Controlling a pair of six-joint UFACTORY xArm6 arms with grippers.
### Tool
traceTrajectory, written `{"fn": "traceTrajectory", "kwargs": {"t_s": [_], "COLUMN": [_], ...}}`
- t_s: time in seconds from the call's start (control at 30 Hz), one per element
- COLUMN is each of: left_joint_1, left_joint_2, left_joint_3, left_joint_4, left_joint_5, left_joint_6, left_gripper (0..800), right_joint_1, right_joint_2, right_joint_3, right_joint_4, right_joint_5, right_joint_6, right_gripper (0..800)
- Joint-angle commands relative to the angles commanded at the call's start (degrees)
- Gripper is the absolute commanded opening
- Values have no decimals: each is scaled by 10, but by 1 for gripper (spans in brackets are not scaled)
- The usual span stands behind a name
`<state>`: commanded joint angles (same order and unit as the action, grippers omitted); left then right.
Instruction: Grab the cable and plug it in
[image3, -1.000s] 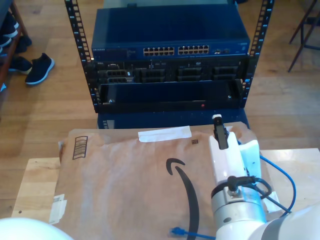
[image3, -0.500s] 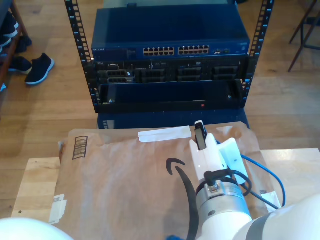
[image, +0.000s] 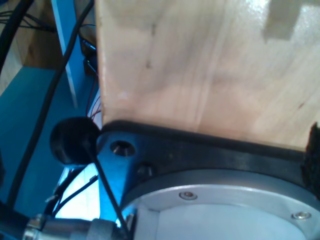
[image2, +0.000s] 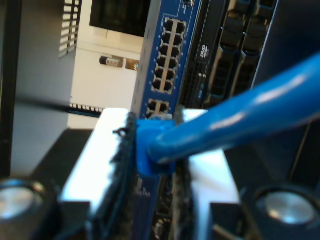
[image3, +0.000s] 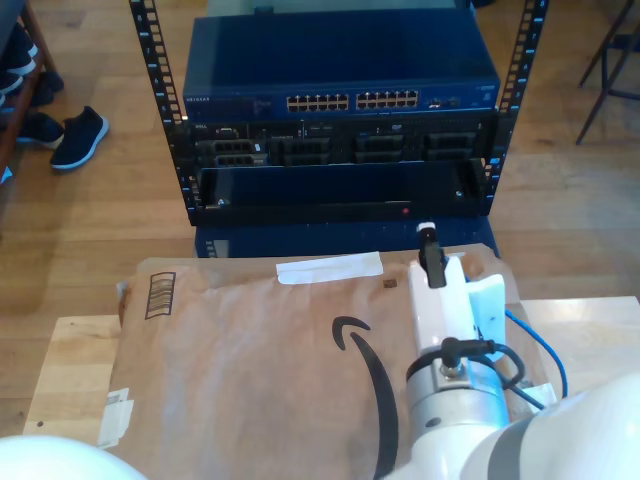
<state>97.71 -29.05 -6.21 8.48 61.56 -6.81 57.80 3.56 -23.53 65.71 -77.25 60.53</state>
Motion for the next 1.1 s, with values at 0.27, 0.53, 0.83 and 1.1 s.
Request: {"fn": "traceTrajectory", "kwargs": {"t_s": [0.27, 0.53, 0.83, 1.1], "left_joint_1": [0, 0, 0, 0], "left_joint_2": [1, 0, 1, 0], "left_joint_3": [0, 0, 0, 0], "left_joint_4": [0, 0, 0, 0], "left_joint_5": [0, 0, 0, 0], "left_joint_6": [0, 0, 0, 0], "left_gripper": [800, 800, 800, 800], "right_joint_1": [-25, -47, -143, -190], "right_joint_2": [27, 23, 57, 76], "right_joint_3": [-43, -10, -72, -119], "right_joint_4": [-25, -94, -193, -228], "right_joint_5": [-31, -23, -23, 18], "right_joint_6": [4, 75, 95, 116], "right_gripper": [1, 0, 0, 0]}}
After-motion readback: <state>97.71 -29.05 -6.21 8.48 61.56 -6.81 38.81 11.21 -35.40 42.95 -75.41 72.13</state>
